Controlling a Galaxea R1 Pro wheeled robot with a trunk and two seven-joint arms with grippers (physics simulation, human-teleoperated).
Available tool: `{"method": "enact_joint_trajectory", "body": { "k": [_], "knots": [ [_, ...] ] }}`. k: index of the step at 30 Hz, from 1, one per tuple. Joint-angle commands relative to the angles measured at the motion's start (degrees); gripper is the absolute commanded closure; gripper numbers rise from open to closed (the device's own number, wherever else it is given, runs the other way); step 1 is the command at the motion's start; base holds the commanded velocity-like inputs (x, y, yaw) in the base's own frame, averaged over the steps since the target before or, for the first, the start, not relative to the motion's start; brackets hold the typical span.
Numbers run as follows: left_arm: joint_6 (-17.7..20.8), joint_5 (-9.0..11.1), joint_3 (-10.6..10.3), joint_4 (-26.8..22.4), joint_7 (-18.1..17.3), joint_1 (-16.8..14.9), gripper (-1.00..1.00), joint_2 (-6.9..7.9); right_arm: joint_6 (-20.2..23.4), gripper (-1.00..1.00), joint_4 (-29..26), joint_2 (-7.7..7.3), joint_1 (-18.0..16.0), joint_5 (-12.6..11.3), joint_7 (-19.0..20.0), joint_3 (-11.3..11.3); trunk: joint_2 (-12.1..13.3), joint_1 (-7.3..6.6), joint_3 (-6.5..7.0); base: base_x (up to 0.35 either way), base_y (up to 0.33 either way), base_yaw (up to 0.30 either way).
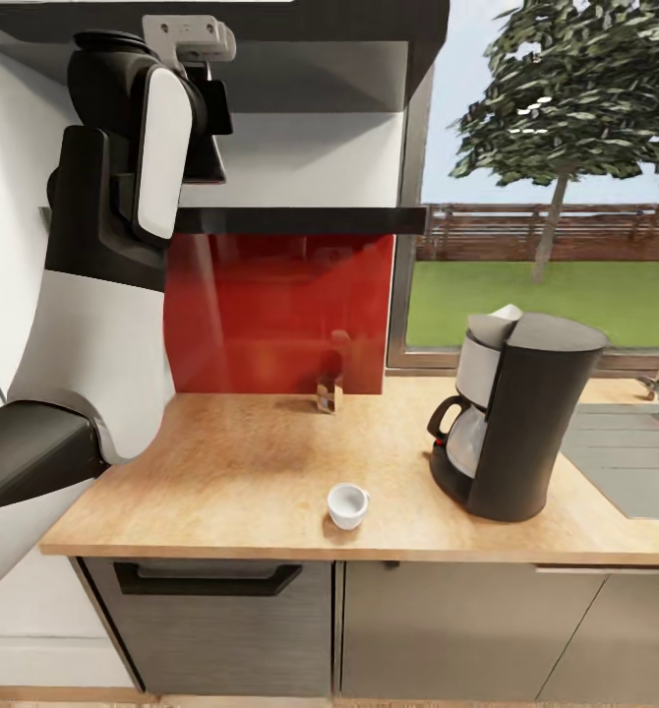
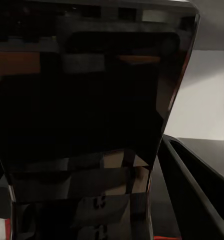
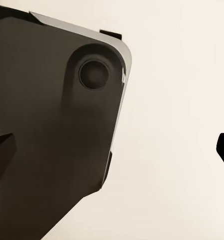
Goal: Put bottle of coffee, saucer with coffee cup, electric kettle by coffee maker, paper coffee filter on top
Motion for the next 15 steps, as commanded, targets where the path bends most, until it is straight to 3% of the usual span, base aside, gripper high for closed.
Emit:
{"method": "enact_joint_trajectory", "body": {
  "k": [1, 7, 9, 11, 15],
  "knots": [
    [0.15, 0.53, -0.06, -0.02, 0.51, -0.06, 1.0, 0.01, -0.17, -1.0, 0.02, -0.02, -0.03, -0.02, -0.01, 0.26, -0.05, -0.02, -0.08, -0.164, 0.0, 0.0],
    [0.15, 1.41, 0.0, -0.04, 0.41, -0.06, 1.0, 0.01, -0.2, -1.0, -0.1, -0.32, -0.03, -0.1, -0.01, 0.14, -0.05, -0.02, -0.08, -0.054, 0.0, 0.0],
    [0.05, 7.48, 0.09, -1.24, 0.46, 0.1, 1.0, 0.04, -0.24, -1.0, -0.23, -0.45, -0.03, -0.12, -0.01, 0.09, -0.05, -0.02, -0.08, -0.009, 0.0, 0.0],
    [0.02, 10.35, 0.08, -3.33, 0.45, 1.25, 1.0, 0.07, -0.25, -1.0, -0.26, -0.48, -0.03, -0.13, -0.01, 0.07, -0.05, -0.02, -0.08, -0.004, 0.0, 0.0],
    [0.09, 12.98, 0.06, -8.38, -0.08, 5.25, 1.0, 0.09, -0.25, -1.0, -0.28, -0.5, -0.03, -0.13, -0.01, 0.06, -0.05, -0.02, -0.08, -0.001, 0.0, 0.0]
  ]
}}
